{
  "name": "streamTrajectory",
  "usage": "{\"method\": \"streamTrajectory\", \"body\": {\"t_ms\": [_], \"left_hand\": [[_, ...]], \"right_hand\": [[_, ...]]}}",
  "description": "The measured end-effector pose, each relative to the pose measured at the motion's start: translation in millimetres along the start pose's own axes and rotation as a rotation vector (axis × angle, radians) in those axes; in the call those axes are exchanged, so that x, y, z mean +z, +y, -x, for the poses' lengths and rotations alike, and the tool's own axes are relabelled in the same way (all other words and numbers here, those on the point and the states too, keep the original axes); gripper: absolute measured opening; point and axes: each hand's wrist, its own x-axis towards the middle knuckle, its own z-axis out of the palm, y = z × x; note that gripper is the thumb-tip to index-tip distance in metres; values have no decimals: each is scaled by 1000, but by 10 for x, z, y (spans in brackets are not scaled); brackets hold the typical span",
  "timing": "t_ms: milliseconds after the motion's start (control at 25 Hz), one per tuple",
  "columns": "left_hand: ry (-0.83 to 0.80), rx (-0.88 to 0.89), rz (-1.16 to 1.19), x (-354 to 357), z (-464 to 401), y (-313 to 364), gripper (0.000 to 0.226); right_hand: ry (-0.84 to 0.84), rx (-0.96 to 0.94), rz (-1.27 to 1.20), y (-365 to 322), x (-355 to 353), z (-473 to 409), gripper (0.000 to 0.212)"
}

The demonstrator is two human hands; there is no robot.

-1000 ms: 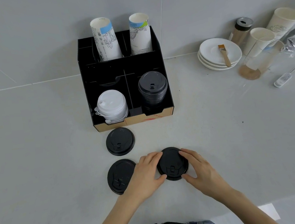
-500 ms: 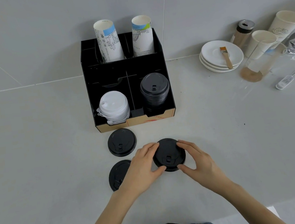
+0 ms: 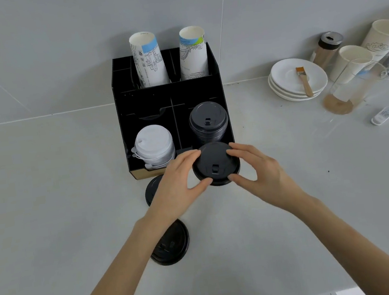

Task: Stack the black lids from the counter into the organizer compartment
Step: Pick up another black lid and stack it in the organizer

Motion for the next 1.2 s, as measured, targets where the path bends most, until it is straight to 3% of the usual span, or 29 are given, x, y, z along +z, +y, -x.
{"method": "streamTrajectory", "body": {"t_ms": [680,1200], "left_hand": [[67,-62,-14,-188,-947,-49,54],[58,-123,-13,59,-1135,-237,55]], "right_hand": [[-35,-28,71,149,-320,-1062,43],[-49,20,169,393,-101,-1188,48]]}}
